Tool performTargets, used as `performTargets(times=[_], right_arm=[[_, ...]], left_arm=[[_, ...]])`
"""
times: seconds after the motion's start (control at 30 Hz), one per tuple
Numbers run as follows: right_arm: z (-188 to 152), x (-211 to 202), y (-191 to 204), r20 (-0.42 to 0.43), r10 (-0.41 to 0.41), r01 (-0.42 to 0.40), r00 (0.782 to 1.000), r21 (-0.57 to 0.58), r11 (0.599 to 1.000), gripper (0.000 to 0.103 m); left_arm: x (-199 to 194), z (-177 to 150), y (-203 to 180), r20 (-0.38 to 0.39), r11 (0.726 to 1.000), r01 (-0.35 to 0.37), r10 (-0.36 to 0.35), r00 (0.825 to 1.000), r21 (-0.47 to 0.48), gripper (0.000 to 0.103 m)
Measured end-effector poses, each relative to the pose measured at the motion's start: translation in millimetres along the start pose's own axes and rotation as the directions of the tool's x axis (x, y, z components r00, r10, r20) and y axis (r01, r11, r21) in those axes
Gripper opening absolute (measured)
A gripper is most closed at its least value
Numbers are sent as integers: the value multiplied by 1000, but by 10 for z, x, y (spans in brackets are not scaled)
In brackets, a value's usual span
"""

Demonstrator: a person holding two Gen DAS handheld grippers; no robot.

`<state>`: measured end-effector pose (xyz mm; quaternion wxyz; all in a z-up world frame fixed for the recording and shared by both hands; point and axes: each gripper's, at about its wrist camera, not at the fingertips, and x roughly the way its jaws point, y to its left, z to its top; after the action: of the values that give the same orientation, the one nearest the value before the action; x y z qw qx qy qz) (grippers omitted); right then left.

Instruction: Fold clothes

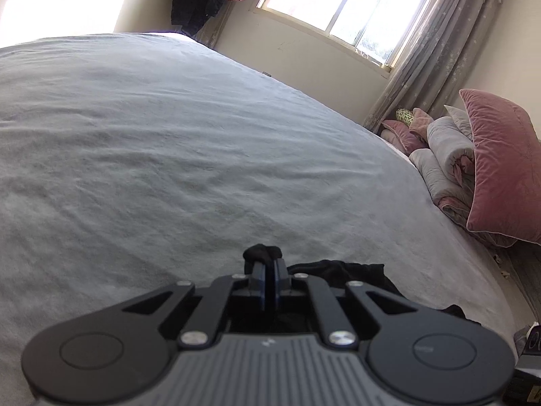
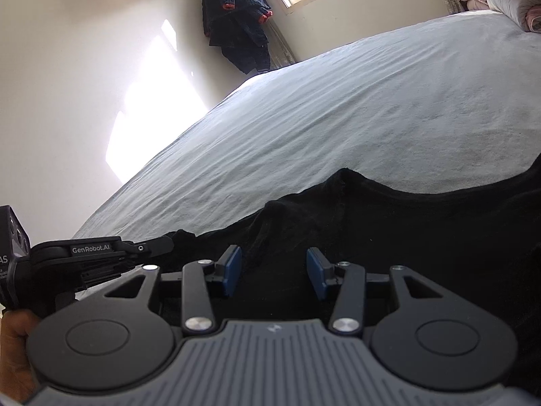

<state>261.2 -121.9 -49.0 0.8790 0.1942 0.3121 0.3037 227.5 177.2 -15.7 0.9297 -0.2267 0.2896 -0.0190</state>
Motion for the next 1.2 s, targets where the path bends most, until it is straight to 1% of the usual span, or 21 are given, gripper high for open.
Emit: performTargets(times=[0.1,0.17,0.27,0.33,0.43,0.47,0.5,0.53,0.57,0.63,0.7,0.73,0.8,0.83,0.87,0.97,1.0,1.03,1.07,1.13,1.2], right_arm=[[39,-40,-124,9,61,-62,998,96,993,48],[62,-68,-226,19,91,-93,996,164,982,48],[96,-114,-392,43,131,-138,990,269,953,47],[104,-150,-499,62,146,-158,987,331,930,47],[108,-207,-621,81,142,-163,987,393,905,47],[105,-222,-637,84,135,-157,987,401,903,48],[103,-235,-645,86,129,-153,988,407,901,47],[98,-248,-634,88,128,-153,988,407,901,47],[93,-261,-620,89,127,-153,988,405,901,47],[85,-268,-556,86,125,-149,988,388,910,47],[84,-250,-492,75,113,-132,991,360,924,47],[89,-240,-479,68,103,-120,992,346,931,47],[92,-218,-463,52,87,-99,995,322,941,47],[96,-208,-455,42,80,-89,996,314,945,47],[101,-199,-444,32,74,-80,997,306,949,47],[118,-200,-419,16,49,-51,999,273,961,47],[121,-202,-417,14,41,-43,999,263,964,47],[124,-199,-424,13,38,-40,999,262,964,47],[126,-195,-432,12,35,-37,999,261,965,47],[123,-185,-473,4,27,-27,1000,270,963,47],[127,-186,-502,-1,17,-16,1000,273,962,48]], left_arm=[[79,26,-231,-37,995,93,-94,995,-31,4],[169,5,-368,-69,991,126,-129,989,-48,5],[314,-66,-535,-123,983,167,-175,977,-72,5],[397,-156,-599,-179,977,200,-209,961,-68,5],[457,-292,-641,-264,966,254,-258,929,-49,7],[421,-304,-643,-263,964,263,-263,928,-36,8],[385,-316,-645,-262,962,272,-268,927,-23,13],[346,-320,-644,-258,961,277,-270,928,-10,19],[293,-297,-631,-242,964,267,-258,935,4,23],[176,-222,-575,-200,976,216,-203,959,44,38],[118,-170,-508,-165,987,127,-110,980,97,43],[105,-153,-470,-153,990,85,-67,986,116,46],[154,-162,-366,-163,992,21,0,987,124,46],[190,-181,-293,-185,994,5,15,983,111,44],[203,-204,-245,-200,995,13,7,980,96,44],[197,-264,-204,-219,994,86,-69,973,67,42],[193,-274,-219,-219,992,104,-86,972,70,36],[187,-286,-245,-213,990,113,-93,973,84,31],[180,-299,-271,-208,988,122,-99,973,98,29],[141,-325,-333,-192,979,145,-117,974,142,20],[70,-354,-395,-177,965,176,-141,974,196,20]])
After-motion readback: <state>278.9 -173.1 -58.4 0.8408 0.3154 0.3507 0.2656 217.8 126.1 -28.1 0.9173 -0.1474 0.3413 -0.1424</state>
